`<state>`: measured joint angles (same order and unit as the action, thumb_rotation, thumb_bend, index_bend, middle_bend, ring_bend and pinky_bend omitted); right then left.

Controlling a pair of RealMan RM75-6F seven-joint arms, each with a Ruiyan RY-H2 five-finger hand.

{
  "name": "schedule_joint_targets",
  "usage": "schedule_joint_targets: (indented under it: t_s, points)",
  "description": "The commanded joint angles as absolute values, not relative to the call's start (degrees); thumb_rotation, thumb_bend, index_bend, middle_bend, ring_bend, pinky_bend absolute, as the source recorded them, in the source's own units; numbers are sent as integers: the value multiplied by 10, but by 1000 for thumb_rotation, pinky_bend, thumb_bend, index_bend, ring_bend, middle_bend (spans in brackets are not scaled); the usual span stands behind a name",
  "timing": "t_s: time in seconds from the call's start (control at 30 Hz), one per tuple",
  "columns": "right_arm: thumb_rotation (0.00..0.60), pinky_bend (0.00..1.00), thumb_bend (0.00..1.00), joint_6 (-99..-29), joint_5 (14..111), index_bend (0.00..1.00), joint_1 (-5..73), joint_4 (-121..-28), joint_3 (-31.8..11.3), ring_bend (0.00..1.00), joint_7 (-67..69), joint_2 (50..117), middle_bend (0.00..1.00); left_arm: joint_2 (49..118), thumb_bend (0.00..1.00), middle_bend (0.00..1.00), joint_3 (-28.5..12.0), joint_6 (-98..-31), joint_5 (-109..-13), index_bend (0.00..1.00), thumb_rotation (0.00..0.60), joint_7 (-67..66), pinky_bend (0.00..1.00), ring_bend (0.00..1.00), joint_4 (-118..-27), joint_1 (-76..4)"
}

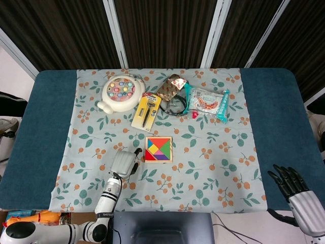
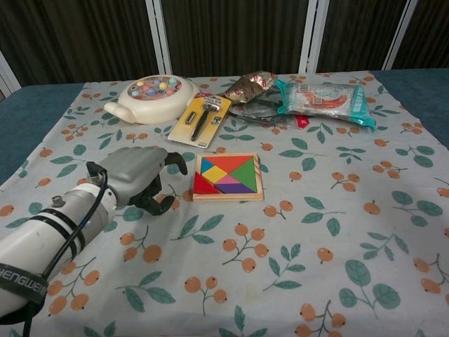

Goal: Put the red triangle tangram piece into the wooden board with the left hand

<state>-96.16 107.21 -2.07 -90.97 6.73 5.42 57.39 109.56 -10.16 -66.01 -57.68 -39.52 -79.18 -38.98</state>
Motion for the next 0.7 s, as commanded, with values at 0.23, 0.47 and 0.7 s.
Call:
schedule_joint_targets:
  t_s: [0.23,0.47,0.7]
  points:
    - [600,0,58,-964,1072,0,-21,-909,67,0,58,573,0,1112,415,1000,-95,-659,-586,301,600,-401,1000,1000,-785,-393]
    - [600,0,57,-968,1072,0,-22,-907,67,0,64,571,0,1121,415,1000,-97,-660,-587,301,600,-409,1000,1000,-780,-395]
    - [600,0,57,-967,1072,0,-22,-907,67,0,63,572,0,1122,415,1000,-100,-657,-582,299,600,-412,1000,1000,-779,-394]
